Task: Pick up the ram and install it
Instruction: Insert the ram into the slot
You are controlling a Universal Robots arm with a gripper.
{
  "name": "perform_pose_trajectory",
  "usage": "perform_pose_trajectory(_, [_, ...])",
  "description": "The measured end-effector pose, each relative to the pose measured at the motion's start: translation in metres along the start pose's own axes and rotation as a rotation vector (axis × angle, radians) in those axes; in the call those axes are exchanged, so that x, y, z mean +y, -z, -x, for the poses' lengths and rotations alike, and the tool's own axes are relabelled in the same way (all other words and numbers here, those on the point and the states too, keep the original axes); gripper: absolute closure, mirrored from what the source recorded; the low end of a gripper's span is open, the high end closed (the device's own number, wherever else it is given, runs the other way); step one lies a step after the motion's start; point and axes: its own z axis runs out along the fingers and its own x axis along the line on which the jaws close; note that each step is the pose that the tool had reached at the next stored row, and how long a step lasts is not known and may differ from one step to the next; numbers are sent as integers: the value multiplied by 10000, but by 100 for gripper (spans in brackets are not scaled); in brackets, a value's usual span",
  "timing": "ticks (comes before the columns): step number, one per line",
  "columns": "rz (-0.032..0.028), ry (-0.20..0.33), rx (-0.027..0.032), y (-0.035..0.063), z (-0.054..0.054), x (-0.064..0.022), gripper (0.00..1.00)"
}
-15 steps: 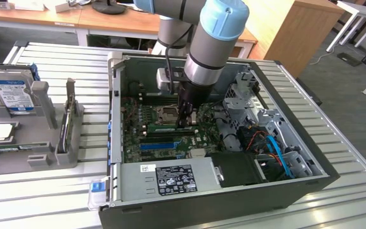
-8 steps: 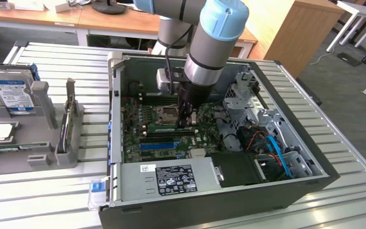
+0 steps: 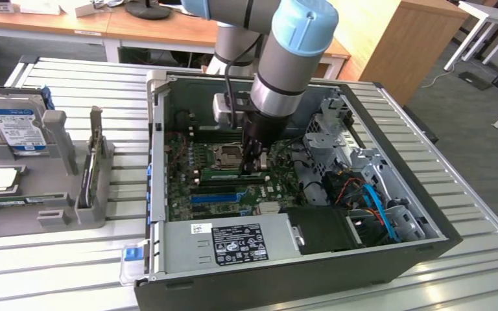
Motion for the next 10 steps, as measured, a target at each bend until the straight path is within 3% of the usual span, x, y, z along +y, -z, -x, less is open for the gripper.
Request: perform_pose_trajectory(10, [-1, 0, 3, -7, -1, -8, 89])
